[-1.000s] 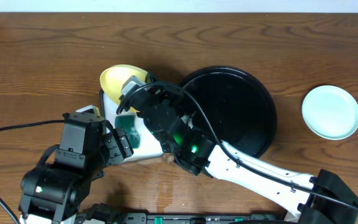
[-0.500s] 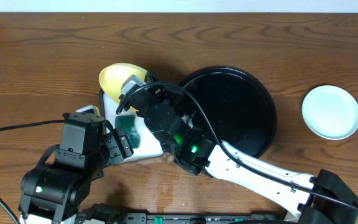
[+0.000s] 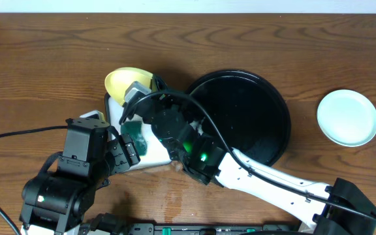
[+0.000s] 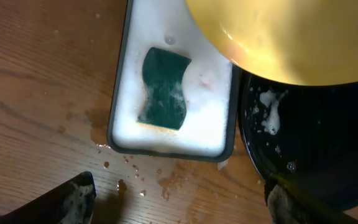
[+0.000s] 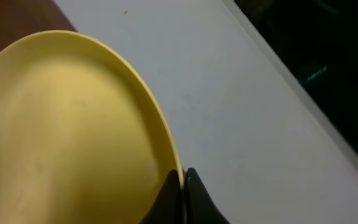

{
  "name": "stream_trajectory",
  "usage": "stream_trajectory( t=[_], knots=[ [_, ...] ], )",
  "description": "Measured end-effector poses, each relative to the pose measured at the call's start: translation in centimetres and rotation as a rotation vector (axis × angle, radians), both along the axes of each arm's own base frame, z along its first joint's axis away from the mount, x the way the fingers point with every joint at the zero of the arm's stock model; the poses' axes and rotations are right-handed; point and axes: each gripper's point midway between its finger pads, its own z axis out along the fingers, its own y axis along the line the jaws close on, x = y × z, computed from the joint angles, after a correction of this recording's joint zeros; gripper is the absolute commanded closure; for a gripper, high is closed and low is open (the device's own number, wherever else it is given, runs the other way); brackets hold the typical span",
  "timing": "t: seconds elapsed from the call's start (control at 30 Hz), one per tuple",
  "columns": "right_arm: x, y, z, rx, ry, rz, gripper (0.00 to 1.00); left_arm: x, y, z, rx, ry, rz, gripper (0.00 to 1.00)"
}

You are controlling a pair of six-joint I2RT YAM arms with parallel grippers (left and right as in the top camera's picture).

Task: Clean dirty plates on tray and stack at the side
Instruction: 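Lift the yellow plate off the tray with the right gripper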

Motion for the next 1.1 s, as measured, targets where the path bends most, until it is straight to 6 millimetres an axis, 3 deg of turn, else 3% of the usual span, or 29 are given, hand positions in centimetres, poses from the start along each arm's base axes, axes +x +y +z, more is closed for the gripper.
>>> stream_trajectory(
  t=[0.3, 1.1],
  knots=[
    [-0.7, 0.8, 1.0, -0.015, -0.044, 0.027, 0.99, 0.0, 0.0, 0.0, 0.000, 0.000, 0.000, 0.12],
    [-0.4, 0.3, 1.7, 0.010, -0.061, -0.007, 0.99, 0.0, 0.0, 0.0, 0.000, 0.000, 0.000, 0.12]
  ],
)
